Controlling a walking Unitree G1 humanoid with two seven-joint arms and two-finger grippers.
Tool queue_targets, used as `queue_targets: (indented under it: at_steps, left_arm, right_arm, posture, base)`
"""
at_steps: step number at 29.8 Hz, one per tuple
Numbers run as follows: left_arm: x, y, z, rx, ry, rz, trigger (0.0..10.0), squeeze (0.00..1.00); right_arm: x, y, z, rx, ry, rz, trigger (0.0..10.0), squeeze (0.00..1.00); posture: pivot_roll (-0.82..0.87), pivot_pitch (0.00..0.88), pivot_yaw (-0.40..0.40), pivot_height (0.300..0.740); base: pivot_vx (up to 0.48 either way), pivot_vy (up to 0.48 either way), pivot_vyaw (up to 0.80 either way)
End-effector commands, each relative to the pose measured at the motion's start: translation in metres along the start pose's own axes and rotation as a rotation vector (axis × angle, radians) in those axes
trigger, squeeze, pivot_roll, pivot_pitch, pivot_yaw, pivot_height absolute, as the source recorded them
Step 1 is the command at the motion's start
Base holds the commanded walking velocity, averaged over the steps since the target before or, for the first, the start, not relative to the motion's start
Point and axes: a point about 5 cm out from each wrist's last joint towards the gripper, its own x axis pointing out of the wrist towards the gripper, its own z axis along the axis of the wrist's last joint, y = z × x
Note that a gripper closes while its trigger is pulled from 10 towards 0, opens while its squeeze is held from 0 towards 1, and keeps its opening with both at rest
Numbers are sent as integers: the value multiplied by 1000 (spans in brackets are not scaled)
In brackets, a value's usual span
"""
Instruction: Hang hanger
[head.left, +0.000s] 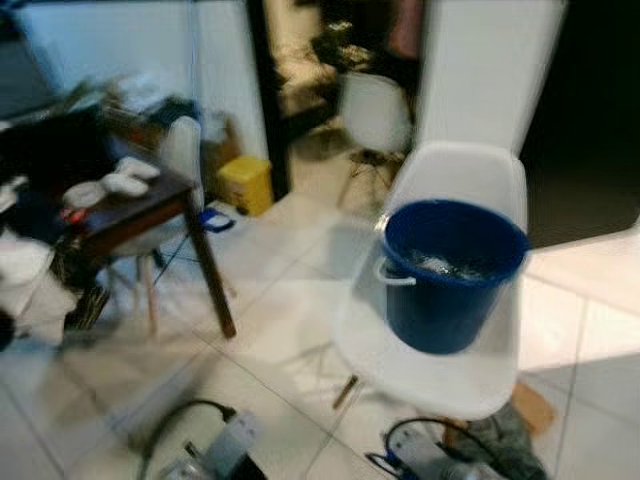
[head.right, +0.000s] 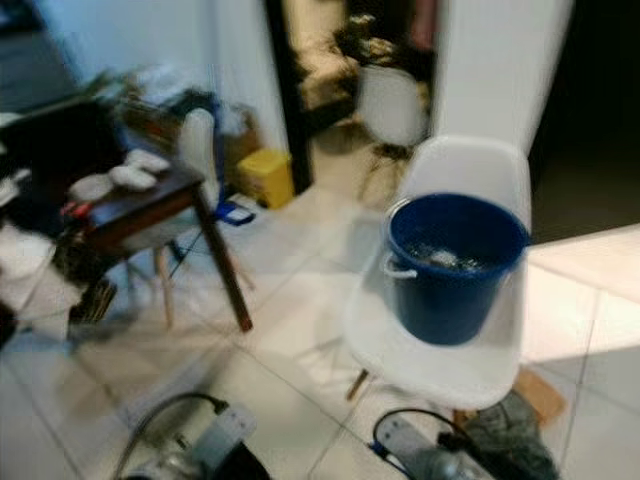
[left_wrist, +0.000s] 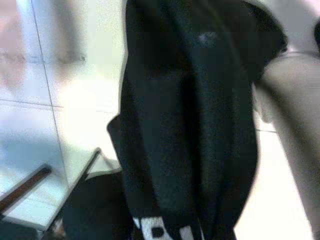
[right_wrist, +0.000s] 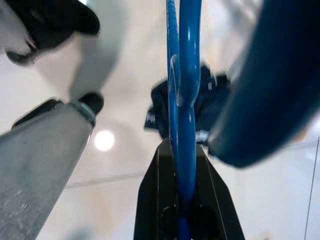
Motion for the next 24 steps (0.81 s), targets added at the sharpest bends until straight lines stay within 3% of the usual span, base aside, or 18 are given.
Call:
queue_targets:
  at_steps: [1,17,18,22,23,24]
  left_arm:
    - [0,0,-2,-8,21,18,10000,0]
    - [0,3,-6,-122,7,80,10000,0]
    - [0,3,-7,-177,2,102,10000,0]
    - [0,4,-9,-257,-9,137,10000,0]
    - [0,4,-9,-304,-28,162,10000,0]
    - [-1,5,-9,-395,-70,206,10000,0]
  right_arm:
    - [1,3,-5,20,20,-6,10000,0]
    - [1,2,-10,207,30,-115,10000,0]
    - [1,2,-11,233,27,-131,10000,0]
    - [1,3,-10,282,8,-153,10000,0]
    - [2,3,-9,344,-36,-163,10000,0]
    - [2,5,-5,469,-125,-169,10000,0]
  posture:
    - [63,0,7,740]
    - [43,0,33,740]
    - [48,0,31,740]
    - [55,0,27,740]
    - [53,0,31,740]
    - [49,0,32,740]
  base:
    - [0,0,800]
    - [0,0,800]
    - [0,0,800]
    - [0,0,800]
    - [0,0,0]
    - [0,0,0]
